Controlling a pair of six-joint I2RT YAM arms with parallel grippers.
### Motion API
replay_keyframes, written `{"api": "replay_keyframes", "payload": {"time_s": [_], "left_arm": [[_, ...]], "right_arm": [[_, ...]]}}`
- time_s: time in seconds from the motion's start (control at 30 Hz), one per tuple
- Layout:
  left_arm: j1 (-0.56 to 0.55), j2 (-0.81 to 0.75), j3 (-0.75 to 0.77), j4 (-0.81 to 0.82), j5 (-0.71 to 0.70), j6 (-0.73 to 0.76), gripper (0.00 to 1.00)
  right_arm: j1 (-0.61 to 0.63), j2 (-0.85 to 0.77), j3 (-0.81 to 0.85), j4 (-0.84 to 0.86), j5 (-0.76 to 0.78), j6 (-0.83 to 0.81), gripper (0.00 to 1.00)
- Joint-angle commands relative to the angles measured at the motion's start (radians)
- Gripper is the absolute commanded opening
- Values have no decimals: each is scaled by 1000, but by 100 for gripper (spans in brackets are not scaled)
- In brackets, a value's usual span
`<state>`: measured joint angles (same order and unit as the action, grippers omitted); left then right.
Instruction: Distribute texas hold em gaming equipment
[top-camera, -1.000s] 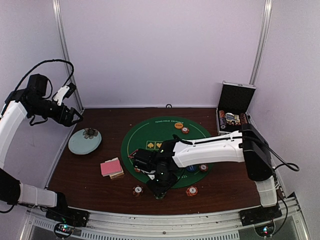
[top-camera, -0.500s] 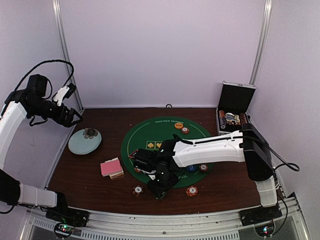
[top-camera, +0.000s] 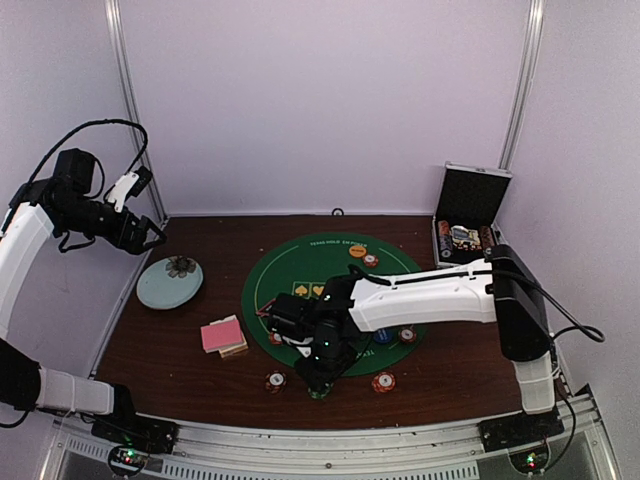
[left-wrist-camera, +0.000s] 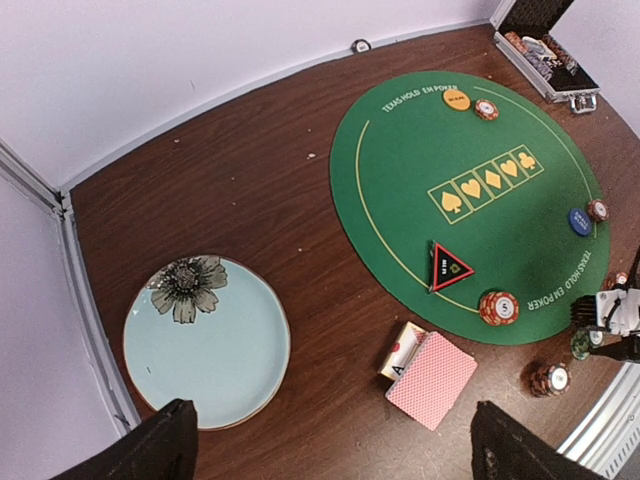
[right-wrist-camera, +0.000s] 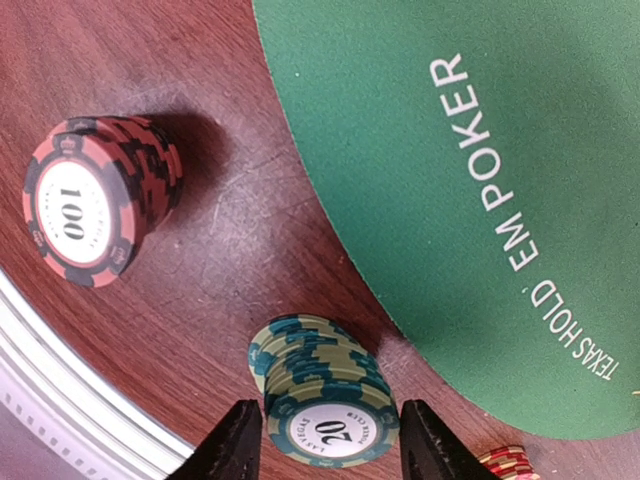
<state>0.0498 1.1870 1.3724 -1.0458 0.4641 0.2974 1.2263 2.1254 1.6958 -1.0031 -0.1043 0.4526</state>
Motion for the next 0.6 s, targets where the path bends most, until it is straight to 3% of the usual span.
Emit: {"api": "replay_keyframes", "payload": {"time_s": [0.0,0.1,0.33,0.57], "left_arm": [[6,-19,-7,13,18,12,98],[5,-19,-7,13,14,14,98],[6,-20,-6,12,15,16,98],[6,-19,-1,13,18,14,97]], "right_arm": [[-4,-43,23,-14,15,5,49],[-5,-40,23,-18,15,5,48],[-4,-21,20,-25,8,-1,57],[-5,-14,22,-24,5,-2,57]]}}
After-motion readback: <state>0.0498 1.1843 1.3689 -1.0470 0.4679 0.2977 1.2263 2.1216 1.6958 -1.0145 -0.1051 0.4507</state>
